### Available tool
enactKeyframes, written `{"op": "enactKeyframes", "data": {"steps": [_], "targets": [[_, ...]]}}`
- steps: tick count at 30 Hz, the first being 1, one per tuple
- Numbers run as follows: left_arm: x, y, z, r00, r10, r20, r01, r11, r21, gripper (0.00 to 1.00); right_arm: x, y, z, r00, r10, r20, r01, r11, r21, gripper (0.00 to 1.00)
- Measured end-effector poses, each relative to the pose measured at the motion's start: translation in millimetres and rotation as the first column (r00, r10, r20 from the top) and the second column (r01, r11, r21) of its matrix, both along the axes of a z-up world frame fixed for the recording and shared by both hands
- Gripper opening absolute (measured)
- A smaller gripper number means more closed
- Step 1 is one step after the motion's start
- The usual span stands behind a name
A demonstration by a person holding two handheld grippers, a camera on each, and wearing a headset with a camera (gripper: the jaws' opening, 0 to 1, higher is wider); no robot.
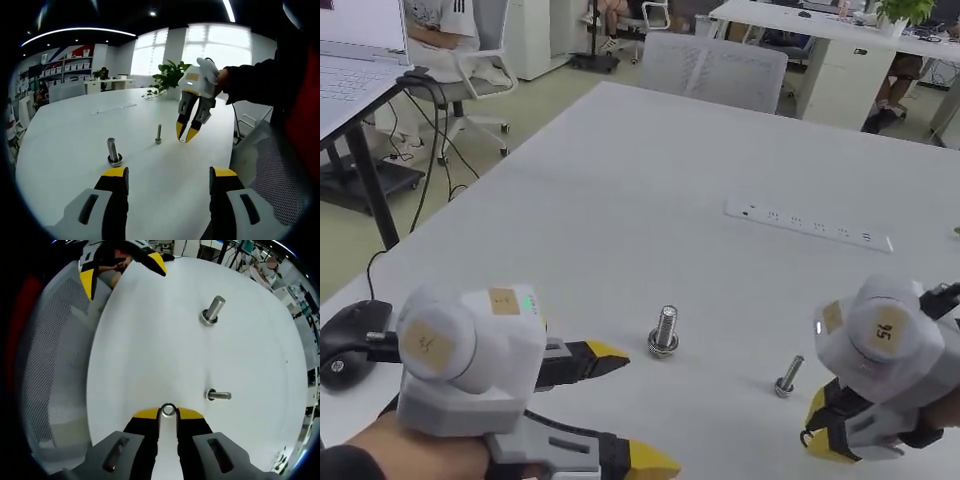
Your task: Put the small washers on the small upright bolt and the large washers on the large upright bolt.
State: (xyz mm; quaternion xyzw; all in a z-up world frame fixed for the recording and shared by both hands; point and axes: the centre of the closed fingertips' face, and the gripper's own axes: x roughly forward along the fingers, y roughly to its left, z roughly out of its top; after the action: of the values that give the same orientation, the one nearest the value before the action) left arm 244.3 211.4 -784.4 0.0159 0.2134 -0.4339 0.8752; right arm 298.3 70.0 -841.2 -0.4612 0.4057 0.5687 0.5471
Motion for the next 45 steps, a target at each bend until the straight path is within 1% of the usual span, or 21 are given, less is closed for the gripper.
{"op": "enactKeyframes", "data": {"steps": [5,11,19,21,26,32,45], "targets": [[-0.5,0.0,-0.3,1.0,-0.002,0.0,0.002,1.0,0.0,0.65,7.3,-4.1,9.5,1.0,-0.006,0.018,0.006,1.0,-0.005,0.13],[-0.7,0.7,-0.5,1.0,-0.002,-0.001,0.002,1.0,0.0,0.65,16.6,-4.3,20.3,0.999,-0.001,0.043,0.001,1.0,-0.011,0.13],[-1.2,1.3,-0.1,1.0,0.001,-0.001,-0.001,1.0,0.001,0.65,32.8,4.5,36.5,0.997,0.011,0.08,-0.011,1.0,-0.004,0.13],[-1.1,1.6,-0.3,1.0,0.002,-0.002,-0.002,1.0,0.002,0.65,36.9,6.6,39.5,0.995,0.019,0.093,-0.019,1.0,-0.006,0.13],[-0.6,1.8,-0.6,1.0,0.002,-0.004,-0.002,1.0,0.002,0.65,45.2,12.8,45.0,0.994,0.03,0.109,-0.03,1.0,-0.004,0.13],[-0.2,2.3,-1.4,1.0,0.004,-0.007,-0.004,1.0,0.005,0.65,52.6,18.1,45.6,0.991,0.041,0.127,-0.041,0.999,-0.005,0.13],[0.5,3.0,-3.8,1.0,0.007,-0.014,-0.007,1.0,0.008,0.65,60.5,22.1,35.3,0.993,0.047,0.113,-0.045,0.999,-0.015,0.13]]}}
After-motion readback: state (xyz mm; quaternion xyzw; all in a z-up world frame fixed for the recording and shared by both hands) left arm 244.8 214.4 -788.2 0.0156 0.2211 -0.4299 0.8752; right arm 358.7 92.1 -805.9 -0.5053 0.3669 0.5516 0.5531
